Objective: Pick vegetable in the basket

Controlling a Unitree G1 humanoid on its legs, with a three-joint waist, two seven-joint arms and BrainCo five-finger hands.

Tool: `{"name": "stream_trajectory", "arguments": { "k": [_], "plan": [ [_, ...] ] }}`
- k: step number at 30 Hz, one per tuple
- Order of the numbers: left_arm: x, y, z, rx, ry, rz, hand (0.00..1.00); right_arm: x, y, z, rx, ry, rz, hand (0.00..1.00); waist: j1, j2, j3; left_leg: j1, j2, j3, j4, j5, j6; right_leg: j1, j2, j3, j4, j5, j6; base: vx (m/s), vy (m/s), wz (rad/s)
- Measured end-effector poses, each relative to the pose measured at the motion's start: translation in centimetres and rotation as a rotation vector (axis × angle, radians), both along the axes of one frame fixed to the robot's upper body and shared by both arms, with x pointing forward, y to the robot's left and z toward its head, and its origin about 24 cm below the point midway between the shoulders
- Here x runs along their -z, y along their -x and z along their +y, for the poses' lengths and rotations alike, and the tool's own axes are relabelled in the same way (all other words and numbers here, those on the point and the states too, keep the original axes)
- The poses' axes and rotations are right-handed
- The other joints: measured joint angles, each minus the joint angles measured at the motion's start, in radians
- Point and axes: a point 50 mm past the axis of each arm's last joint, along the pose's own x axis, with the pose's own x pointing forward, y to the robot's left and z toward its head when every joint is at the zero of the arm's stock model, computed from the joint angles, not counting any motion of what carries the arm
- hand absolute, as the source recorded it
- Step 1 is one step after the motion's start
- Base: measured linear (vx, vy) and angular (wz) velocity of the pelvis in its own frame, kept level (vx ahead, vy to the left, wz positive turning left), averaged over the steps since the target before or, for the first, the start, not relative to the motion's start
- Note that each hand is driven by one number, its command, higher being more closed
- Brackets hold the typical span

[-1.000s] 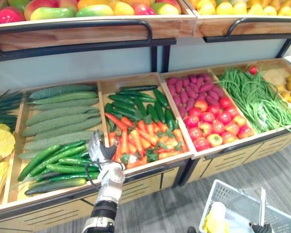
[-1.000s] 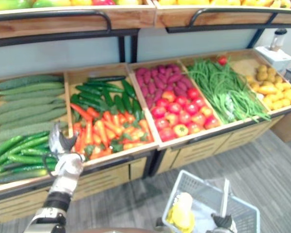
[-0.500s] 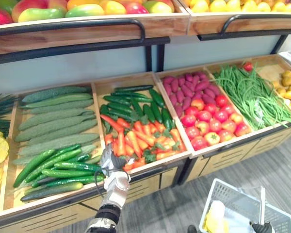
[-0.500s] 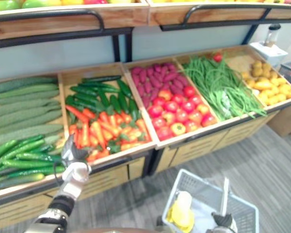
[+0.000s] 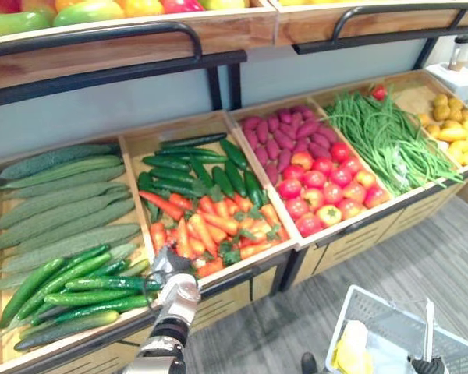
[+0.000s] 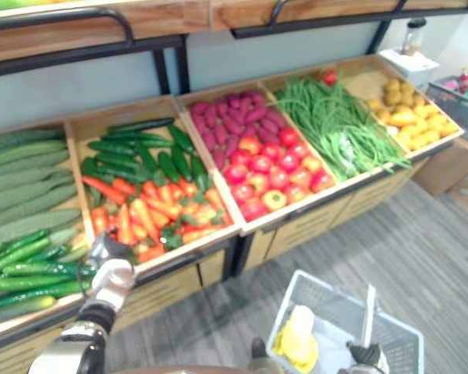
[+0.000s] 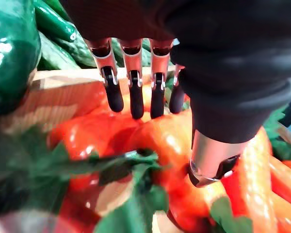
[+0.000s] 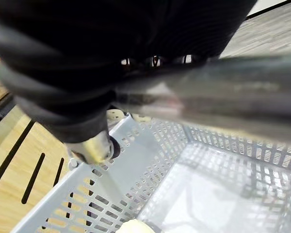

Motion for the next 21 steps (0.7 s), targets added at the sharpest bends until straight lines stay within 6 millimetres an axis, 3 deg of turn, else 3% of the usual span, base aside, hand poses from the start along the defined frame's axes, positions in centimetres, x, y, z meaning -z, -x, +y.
{"name": "stream_trajectory", "arguments": {
  "k": [9, 21],
  "plan": [
    [-0.48, -0.28, 1.37, -0.073, 0.044, -0.022, 1.0, -0.51, -0.32, -0.84, -0.047, 0.018, -0.005, 1.0, -0.001, -0.005, 0.005, 0.014, 0.0, 0.021, -0.002, -0.012, -0.003, 0.003, 0.004, 0.016, -0.008, 0.0, 0.0, 0.02, -0.006, -0.07],
    [-0.36, -0.29, 1.28, -0.06, 0.054, -0.013, 1.0, -0.35, -0.48, -0.41, -0.084, 0.013, 0.005, 1.0, 0.002, -0.02, 0.013, 0.03, 0.0, 0.015, -0.002, -0.012, -0.003, 0.023, 0.002, 0.01, -0.007, -0.001, -0.002, 0.0, 0.0, 0.0]
  ]
}}
